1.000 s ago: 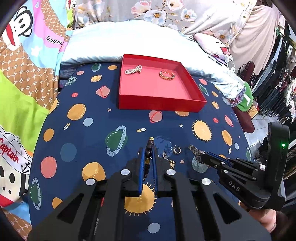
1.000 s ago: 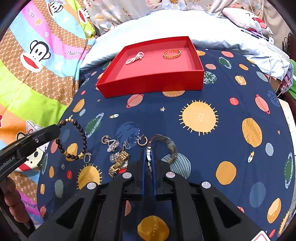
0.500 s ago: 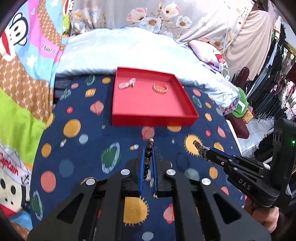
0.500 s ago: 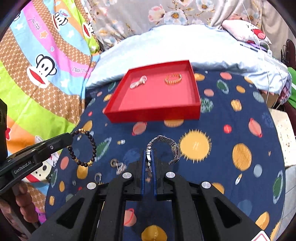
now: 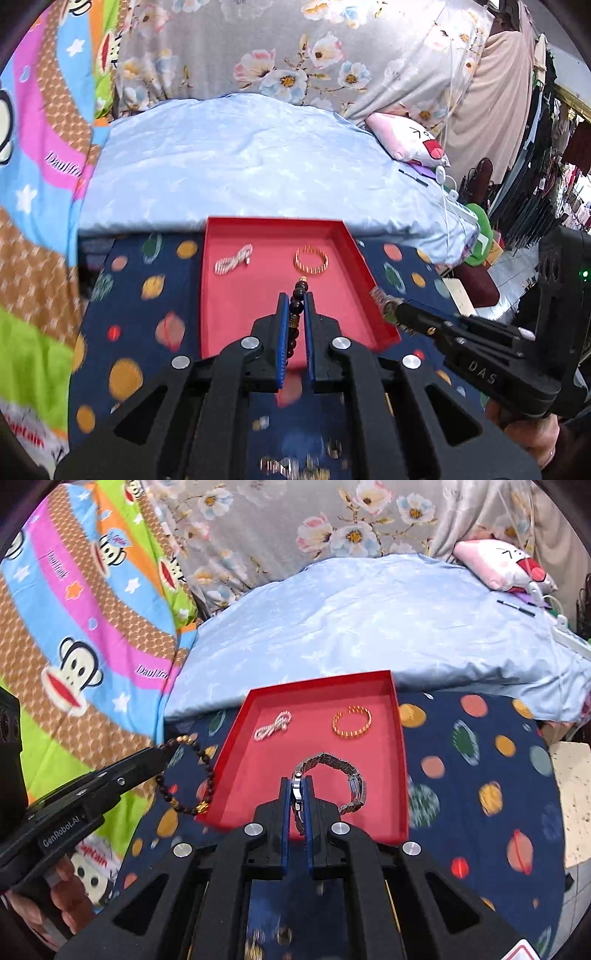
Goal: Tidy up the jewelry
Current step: 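Carry the bead bracelet and silver watch into the red tray and release both, then withdraw both grippers from the tray toward the remaining jewelry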
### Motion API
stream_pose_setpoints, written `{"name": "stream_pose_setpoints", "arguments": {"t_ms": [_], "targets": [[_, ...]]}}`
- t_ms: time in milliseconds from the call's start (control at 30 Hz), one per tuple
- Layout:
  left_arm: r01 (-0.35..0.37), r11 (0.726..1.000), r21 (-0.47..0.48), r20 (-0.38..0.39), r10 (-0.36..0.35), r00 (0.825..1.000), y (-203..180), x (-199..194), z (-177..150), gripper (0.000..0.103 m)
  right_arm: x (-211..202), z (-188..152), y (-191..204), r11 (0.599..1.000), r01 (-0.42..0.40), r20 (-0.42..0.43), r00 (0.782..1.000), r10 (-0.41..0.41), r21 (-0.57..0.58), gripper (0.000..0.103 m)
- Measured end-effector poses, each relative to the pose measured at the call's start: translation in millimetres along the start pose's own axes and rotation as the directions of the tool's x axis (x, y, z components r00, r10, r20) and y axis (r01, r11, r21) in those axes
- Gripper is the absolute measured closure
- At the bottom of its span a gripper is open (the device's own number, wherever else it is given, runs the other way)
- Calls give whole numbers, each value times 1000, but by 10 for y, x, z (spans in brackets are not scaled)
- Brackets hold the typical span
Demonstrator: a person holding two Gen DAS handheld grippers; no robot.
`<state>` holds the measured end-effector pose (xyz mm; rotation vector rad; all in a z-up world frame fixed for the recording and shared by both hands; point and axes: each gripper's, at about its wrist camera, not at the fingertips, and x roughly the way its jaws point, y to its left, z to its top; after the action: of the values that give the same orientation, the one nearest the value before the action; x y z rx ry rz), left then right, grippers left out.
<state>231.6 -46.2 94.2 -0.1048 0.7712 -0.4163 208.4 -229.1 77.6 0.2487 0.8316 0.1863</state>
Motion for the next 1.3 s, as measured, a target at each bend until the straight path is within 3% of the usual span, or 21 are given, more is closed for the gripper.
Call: {"name": "stream_pose_setpoints", "arguments": {"t_ms": [167,333,500,533,567,600,633,700,800,967,1300], "targets": [[23,1000,6,-50,-22,998,66,565,186,96,516,218,-110,1000,-14,-49,999,15,26,97],[0,1000,-18,-132,-2,991,221,1141,148,96,1008,221,-297,998,-2,-125,992,10,63,97],[-38,999,-2,-151,38,988,333,1427,78,96,1257,184,-407,997,72,-149,987,-67,30,96],[-66,998,6,-144,66,987,345,1455,74,91,1250,192,-412,995,95,-132,987,-92,17,93],[-92,996,17,-136,93,986,356,1473,75,79,1227,205,-414,993,118,-116,986,-117,4,89],[-117,993,22,-124,119,985,367,1467,81,71,1193,219,-414,991,136,-106,985,-136,-5,87],[-149,989,24,-104,151,983,378,1444,87,55,1134,239,-421,989,148,-86,985,-148,-8,82],[-199,980,27,-68,200,977,402,1361,105,44,967,257,-424,987,160,-41,986,-160,1,75],[-262,965,29,-30,263,964,457,1164,125,40,694,215,-406,987,163,2,987,-163,4,70],[-301,954,7,0,301,954,527,674,-21,32,293,-64,-311,988,154,13,988,-154,-5,67],[-315,949,-9,-124,312,942,583,51,-881,31,-165,-978,-187,982,189,-81,978,-191,-31,67]]}}
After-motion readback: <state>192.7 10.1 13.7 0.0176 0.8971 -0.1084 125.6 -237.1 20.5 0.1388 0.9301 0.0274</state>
